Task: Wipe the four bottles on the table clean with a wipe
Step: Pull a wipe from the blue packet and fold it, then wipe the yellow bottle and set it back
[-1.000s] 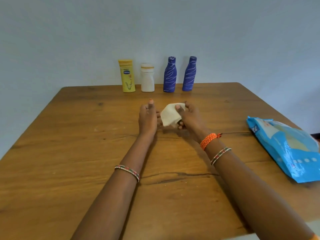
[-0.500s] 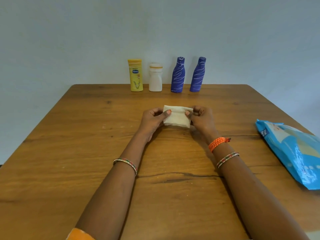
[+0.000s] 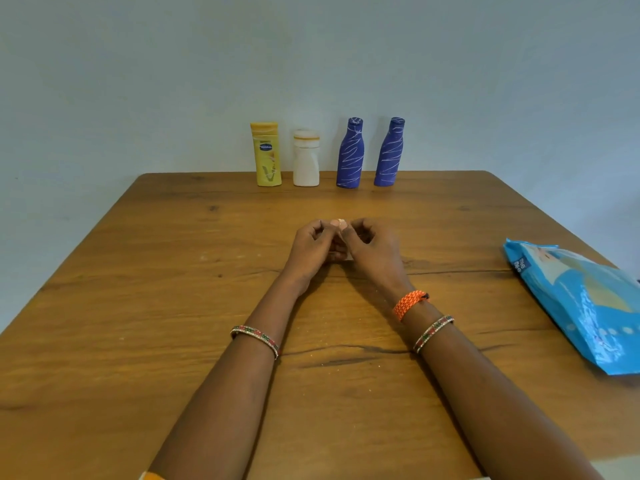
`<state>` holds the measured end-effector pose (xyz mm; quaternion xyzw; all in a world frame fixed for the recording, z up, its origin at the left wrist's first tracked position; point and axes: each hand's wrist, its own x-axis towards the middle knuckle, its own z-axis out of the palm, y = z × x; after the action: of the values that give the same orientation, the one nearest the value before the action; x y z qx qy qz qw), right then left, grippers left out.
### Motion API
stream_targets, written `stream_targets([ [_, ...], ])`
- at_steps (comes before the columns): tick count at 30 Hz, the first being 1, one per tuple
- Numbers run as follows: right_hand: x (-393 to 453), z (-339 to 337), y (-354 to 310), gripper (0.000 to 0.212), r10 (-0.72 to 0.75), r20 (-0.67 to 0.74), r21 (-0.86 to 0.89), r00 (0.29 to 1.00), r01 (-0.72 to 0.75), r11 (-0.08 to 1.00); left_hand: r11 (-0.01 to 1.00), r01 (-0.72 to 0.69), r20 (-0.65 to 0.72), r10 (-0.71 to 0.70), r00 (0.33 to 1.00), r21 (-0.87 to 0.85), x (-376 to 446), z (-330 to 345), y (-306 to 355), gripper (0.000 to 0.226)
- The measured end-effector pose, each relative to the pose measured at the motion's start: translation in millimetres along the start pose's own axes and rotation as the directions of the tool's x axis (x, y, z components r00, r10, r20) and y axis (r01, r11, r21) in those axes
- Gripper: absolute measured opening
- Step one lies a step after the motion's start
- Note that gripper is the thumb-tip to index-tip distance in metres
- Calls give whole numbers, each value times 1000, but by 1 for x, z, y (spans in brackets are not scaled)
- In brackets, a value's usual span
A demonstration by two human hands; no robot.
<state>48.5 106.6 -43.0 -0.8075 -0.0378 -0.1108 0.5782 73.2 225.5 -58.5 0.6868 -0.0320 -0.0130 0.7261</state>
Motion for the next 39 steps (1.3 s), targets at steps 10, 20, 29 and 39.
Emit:
stream_targets([
  [10, 7, -13, -2, 21, 176, -22, 169, 984, -170, 971, 999, 44, 80, -41, 996, -32, -2, 2, 0, 10],
  [20, 12, -29, 2, 6, 367, 229, 379, 902, -430, 820, 994, 108, 27, -108, 994, -23, -4, 4, 9, 6],
  [29, 27, -31, 18, 8, 479, 176, 457, 860, -503, 734, 913, 99, -522, 134, 843, 395, 110, -87, 27, 65],
  [39, 26, -28, 12, 6, 479, 132, 430, 868, -485, 761, 901, 198, -534, 44, 844, 387, 178, -109, 7, 77],
])
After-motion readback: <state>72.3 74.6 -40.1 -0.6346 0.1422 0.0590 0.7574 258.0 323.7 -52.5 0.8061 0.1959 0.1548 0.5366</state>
